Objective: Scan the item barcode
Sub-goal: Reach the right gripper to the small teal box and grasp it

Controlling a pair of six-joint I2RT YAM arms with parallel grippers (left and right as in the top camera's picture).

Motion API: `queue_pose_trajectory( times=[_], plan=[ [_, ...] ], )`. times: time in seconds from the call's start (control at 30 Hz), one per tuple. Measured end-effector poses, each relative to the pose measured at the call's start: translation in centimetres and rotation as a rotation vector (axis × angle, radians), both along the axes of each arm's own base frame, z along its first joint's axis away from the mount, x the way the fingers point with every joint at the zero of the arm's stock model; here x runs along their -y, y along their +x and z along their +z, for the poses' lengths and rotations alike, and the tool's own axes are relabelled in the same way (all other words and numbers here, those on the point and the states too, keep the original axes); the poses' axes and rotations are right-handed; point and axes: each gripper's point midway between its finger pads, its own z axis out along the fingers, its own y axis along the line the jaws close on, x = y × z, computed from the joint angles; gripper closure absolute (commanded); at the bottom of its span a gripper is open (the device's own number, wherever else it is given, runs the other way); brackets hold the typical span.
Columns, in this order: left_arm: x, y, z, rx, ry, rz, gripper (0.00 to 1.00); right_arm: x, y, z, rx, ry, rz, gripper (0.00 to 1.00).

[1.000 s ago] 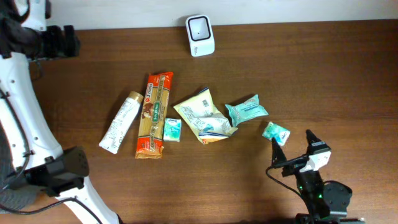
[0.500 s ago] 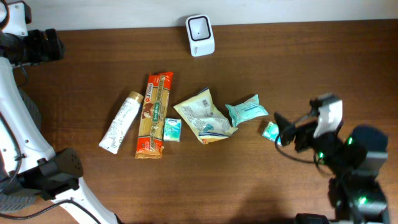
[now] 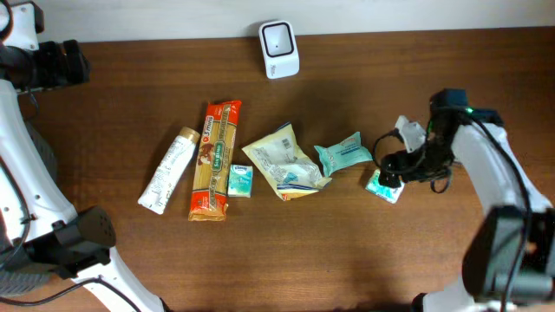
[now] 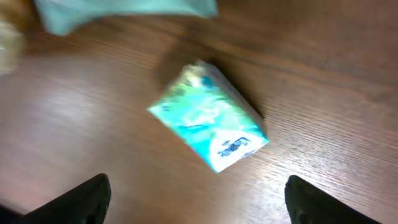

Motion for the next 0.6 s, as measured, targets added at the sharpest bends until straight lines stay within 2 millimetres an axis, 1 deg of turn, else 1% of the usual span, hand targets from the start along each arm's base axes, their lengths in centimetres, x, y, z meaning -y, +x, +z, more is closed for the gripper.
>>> queue_pose_trajectory(
  times=[0.1,0.17,0.2,0.27,0.3,0.33,0.4,0.43,0.47,0.53,0.6],
  plan=[
    [0.0,0.0,0.0,0.000,0.000,0.000,0.01,0.6,-0.6,-3.6,-0.115,-0.028,0.010,0.27],
    [0.0,0.0,0.0,0.000,0.000,0.000,0.01,0.8,-1.0,-5.0,-0.164,-0.031,0.013,0.28],
    [0.0,0.0,0.0,0.000,0.000,0.000,0.01,0.8,-0.9,-5.3,-0.163,-0.034,0.014,0.30],
    [0.0,0.0,0.0,0.000,0.000,0.000,0.01,0.9,-0.1,-5.4,-0.130,-0.037,0.013,0.36],
    [0.0,0.0,0.0,0.000,0.000,0.000,0.01,0.7,0.1,-5.4,-0.121,-0.026,0.014,0.41],
    [0.0,0.0,0.0,0.000,0.000,0.000,0.01,0.5,0.2,-5.4,-0.118,-0.010,0.013,0.44],
    [0.0,0.0,0.0,0.000,0.000,0.000,0.01,-1.0,0.1,-4.9,-0.118,0.075,0.007,0.44],
    [0.0,0.0,0.0,0.000,0.000,0.000,0.01,-2.6,-0.8,-4.2,-0.158,0.169,-0.006,0.44],
    [0.0,0.0,0.0,0.000,0.000,0.000,0.01,-3.6,-1.7,-3.6,-0.198,0.229,-0.015,0.44],
    [0.0,0.0,0.0,0.000,0.000,0.000,0.01,-4.3,-2.0,-3.2,-0.216,0.268,-0.021,0.44],
    [0.0,0.0,0.0,0.000,0.000,0.000,0.01,-4.4,-1.4,-3.2,-0.188,0.275,-0.018,0.44]
  ],
)
